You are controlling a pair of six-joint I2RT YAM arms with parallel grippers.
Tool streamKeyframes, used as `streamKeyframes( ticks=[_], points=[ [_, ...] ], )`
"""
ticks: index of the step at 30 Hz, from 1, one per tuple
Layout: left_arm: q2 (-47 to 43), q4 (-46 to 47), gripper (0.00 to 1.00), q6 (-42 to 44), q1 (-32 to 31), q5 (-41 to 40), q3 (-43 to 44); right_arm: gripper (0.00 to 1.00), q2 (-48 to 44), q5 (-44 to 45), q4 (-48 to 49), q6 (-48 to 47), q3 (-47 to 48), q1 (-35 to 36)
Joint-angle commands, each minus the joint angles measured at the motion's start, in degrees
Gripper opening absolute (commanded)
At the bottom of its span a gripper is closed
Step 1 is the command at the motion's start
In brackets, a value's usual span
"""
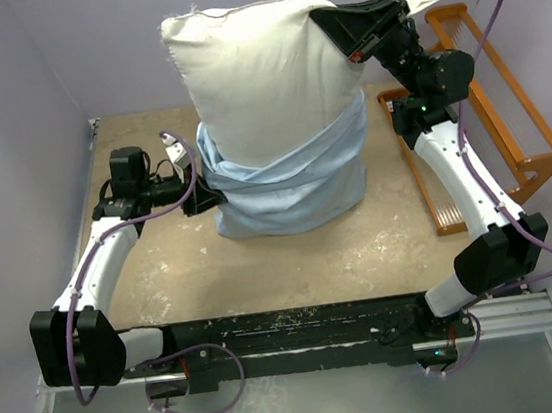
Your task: Remove the pillowcase from the pillow
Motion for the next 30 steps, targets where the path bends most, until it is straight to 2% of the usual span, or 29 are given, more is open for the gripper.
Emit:
streamKeyframes(
  ticks=[1,2,3,6,11,15,18,20,25,27,28,29,30],
  points=[
    [-2.22,9.35,0.24,-7.45,-0.39,0.79,-1.83,0.00,-2.08,7.54,11.41,3.79,5.07,0.09],
    [-2.65,11.68,0.12,-8.81,-0.39,-1.16,-2.65,0.00,-2.16,7.87,11.42,3.85,5.15,0.00],
    [-2.97,13.22,0.06,-9.70,-0.35,-3.24,-3.32,0.00,-2.30,8.20,11.37,3.91,5.18,-0.01],
    [-2.48,15.58,0.01,-12.20,-0.30,-5.96,-4.73,0.00,-2.43,8.92,10.99,3.93,5.75,-0.05],
    [-0.93,15.77,0.00,-16.36,-0.23,-7.62,-6.02,0.00,-2.37,10.68,10.91,4.42,7.33,-0.32],
    [-1.70,9.15,0.00,-10.82,0.89,-12.25,-5.98,0.00,-2.09,12.38,10.35,5.09,10.10,-1.72],
    [-2.59,5.01,0.00,-6.81,3.00,-12.58,-6.42,0.00,-1.09,13.87,10.05,6.36,12.84,-2.84],
    [-3.76,3.24,0.00,-4.36,3.64,-12.84,-7.22,0.00,-0.52,15.11,9.99,7.08,14.39,-3.58],
    [-5.46,1.96,0.00,-0.65,3.70,-19.53,-9.42,0.00,0.94,20.75,10.37,10.90,17.75,-6.92],
    [-5.37,-1.85,0.00,1.22,5.11,-12.83,-7.24,0.00,1.82,21.31,10.43,12.30,19.48,-7.58],
    [-5.69,-3.44,0.03,0.76,6.09,-7.85,-5.65,0.00,2.16,20.50,10.02,12.17,20.39,-7.60],
    [-6.29,-3.81,0.22,-0.76,7.01,-2.71,-4.09,0.00,2.31,19.85,9.27,11.70,20.82,-7.60],
    [-6.99,-3.90,0.46,-1.75,7.50,2.31,-2.50,0.00,2.19,19.62,9.29,11.56,20.48,-7.60]
  ],
)
